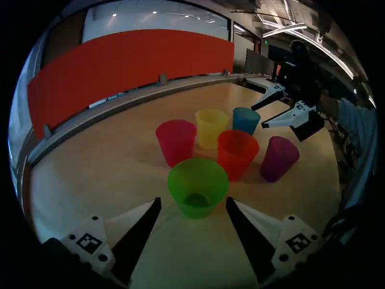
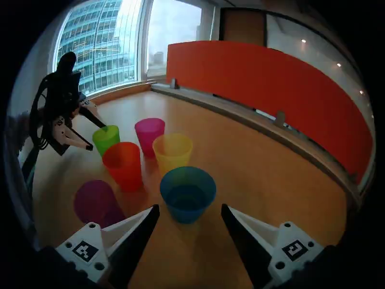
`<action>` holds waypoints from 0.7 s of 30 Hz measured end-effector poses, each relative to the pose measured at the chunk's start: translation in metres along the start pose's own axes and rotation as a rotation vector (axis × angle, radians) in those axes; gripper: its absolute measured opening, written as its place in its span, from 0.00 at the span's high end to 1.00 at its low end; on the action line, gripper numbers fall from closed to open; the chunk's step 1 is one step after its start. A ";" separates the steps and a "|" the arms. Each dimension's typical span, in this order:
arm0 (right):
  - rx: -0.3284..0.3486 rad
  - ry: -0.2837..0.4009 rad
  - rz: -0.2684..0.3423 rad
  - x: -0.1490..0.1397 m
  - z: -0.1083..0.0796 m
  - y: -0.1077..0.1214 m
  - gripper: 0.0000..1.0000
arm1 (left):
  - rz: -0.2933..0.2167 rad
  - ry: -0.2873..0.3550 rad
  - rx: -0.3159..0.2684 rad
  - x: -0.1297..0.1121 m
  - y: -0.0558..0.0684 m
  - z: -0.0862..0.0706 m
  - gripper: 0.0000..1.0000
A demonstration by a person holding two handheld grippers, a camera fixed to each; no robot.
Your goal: Pour water
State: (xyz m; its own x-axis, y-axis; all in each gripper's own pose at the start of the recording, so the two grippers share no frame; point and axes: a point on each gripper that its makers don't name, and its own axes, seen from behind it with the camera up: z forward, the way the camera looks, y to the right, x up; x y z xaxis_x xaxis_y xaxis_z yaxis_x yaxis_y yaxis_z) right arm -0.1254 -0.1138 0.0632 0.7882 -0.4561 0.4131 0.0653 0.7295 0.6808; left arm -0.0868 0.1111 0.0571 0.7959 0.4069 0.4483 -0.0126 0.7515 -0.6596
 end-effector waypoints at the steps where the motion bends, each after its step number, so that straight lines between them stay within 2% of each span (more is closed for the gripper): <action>1: 0.000 -0.003 -0.001 0.000 0.002 0.000 0.00 | -0.001 -0.002 -0.002 0.000 0.000 0.002 0.00; 13: 0.012 -0.023 -0.003 0.002 0.026 -0.001 0.00 | -0.006 -0.017 -0.018 0.004 0.000 0.021 0.00; 21: 0.016 -0.024 0.000 0.005 0.034 -0.002 0.00 | -0.015 -0.014 -0.033 0.007 0.002 0.030 0.00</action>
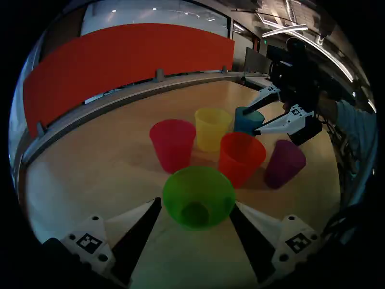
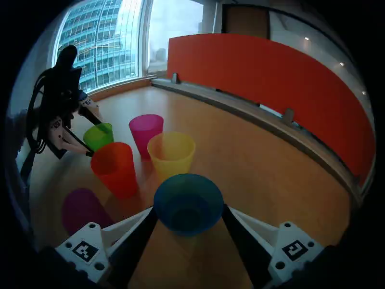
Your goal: Pour water
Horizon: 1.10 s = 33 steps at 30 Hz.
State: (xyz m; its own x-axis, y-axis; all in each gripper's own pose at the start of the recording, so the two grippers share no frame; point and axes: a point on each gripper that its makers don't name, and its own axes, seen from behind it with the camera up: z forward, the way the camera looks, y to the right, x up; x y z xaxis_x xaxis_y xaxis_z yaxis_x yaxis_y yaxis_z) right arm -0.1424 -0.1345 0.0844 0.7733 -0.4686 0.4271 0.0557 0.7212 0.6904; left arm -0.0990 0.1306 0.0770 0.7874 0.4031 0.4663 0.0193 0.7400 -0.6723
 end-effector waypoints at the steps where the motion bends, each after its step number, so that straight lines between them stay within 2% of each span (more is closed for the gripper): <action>1: 0.001 -0.001 0.001 0.000 0.000 0.000 0.00 | 0.001 -0.001 0.000 0.000 0.000 0.001 0.00; 9: 0.002 -0.002 0.000 0.000 0.002 0.001 0.00 | 0.013 -0.005 0.002 -0.001 -0.001 0.004 0.04; 11: 0.002 -0.003 -0.003 0.000 0.002 0.001 0.00 | 0.008 -0.011 0.003 -0.002 -0.001 0.004 0.14; 15: 0.003 -0.004 -0.005 0.001 0.003 0.000 0.00 | -0.006 -0.018 -0.002 -0.002 -0.002 0.005 0.16; 21: 0.002 -0.008 -0.004 -0.001 0.008 0.001 0.00 | -0.004 -0.016 0.005 -0.003 -0.005 0.004 0.16; 24: 0.012 -0.007 -0.004 -0.001 0.009 -0.002 0.10 | -0.002 -0.013 0.007 -0.003 -0.004 0.004 0.16; 33: 0.007 -0.004 0.007 -0.002 0.008 -0.002 0.10 | -0.018 0.014 0.003 0.004 -0.003 0.000 0.17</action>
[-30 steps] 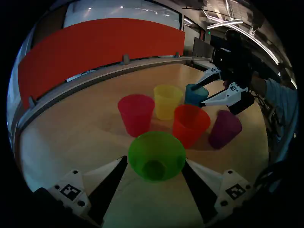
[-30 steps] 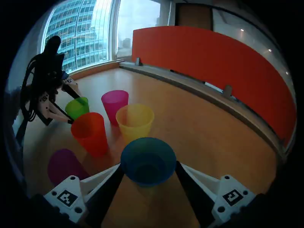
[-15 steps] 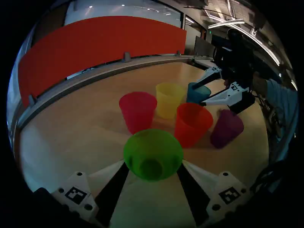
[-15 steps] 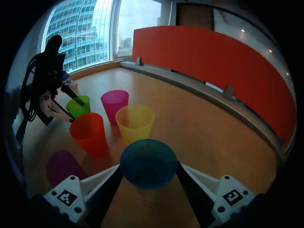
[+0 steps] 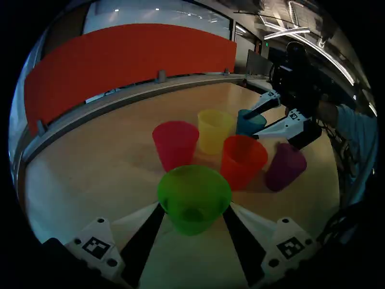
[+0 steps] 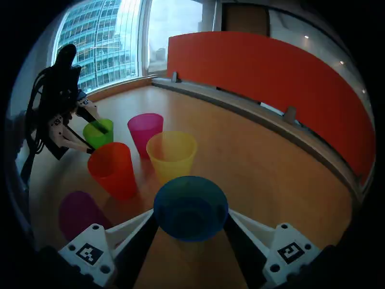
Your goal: Pour water
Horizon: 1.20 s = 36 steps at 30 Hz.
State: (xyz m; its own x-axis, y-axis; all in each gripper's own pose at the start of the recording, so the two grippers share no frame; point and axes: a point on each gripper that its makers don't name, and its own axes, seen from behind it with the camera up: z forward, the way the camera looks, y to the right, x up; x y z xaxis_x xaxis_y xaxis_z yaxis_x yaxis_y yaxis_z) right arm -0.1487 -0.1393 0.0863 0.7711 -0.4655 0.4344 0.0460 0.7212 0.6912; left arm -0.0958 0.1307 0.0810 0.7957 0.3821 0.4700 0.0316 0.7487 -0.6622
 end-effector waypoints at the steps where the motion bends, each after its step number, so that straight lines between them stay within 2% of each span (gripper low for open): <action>1: 0.000 0.000 -0.002 0.000 -0.001 0.000 0.10 | 0.000 0.005 0.001 0.001 0.000 -0.001 0.17; 9: -0.004 0.019 -0.011 0.006 -0.010 -0.003 0.11 | -0.003 0.037 0.003 0.010 0.004 -0.010 0.17; 15: -0.017 0.050 -0.010 0.019 -0.024 -0.001 0.11 | -0.008 0.077 0.012 0.023 0.008 -0.023 0.17; 24: -0.038 0.111 0.002 0.043 -0.052 -0.002 0.11 | 0.012 0.161 0.047 0.048 0.013 -0.052 0.17; 36: -0.056 0.217 -0.017 0.077 -0.092 -0.015 0.11 | 0.007 0.292 0.075 0.082 0.022 -0.092 0.17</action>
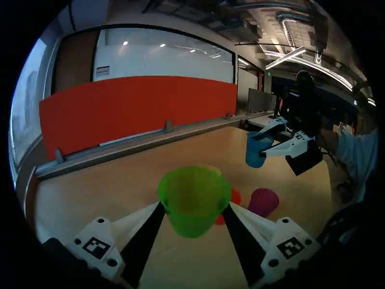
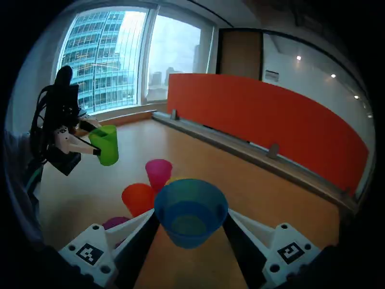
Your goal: Pour water
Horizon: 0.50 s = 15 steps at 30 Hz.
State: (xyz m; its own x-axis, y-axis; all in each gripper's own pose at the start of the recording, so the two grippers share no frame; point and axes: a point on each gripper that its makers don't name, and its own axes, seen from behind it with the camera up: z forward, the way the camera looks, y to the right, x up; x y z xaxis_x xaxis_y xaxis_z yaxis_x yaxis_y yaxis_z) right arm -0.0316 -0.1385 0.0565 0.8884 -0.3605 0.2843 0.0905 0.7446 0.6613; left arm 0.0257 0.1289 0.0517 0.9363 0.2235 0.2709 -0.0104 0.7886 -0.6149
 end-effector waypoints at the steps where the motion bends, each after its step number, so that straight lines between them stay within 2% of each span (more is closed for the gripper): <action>1: -0.001 0.009 0.000 0.003 -0.002 -0.001 0.11 | -0.001 0.011 -0.001 0.004 0.002 -0.002 0.17; 6: -0.005 0.058 -0.001 0.017 -0.012 -0.007 0.11 | -0.007 0.060 -0.012 0.018 0.010 -0.012 0.17; 15: -0.003 0.149 0.002 0.040 -0.027 -0.019 0.11 | -0.006 0.129 0.000 0.042 0.016 -0.025 0.16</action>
State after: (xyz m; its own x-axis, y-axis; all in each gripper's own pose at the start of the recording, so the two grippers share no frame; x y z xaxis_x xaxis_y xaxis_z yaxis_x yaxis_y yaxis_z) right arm 0.0142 -0.1517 0.0364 0.9456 -0.2717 0.1791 0.0898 0.7468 0.6590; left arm 0.0735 0.1364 0.0351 0.9738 0.1430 0.1767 -0.0047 0.7897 -0.6134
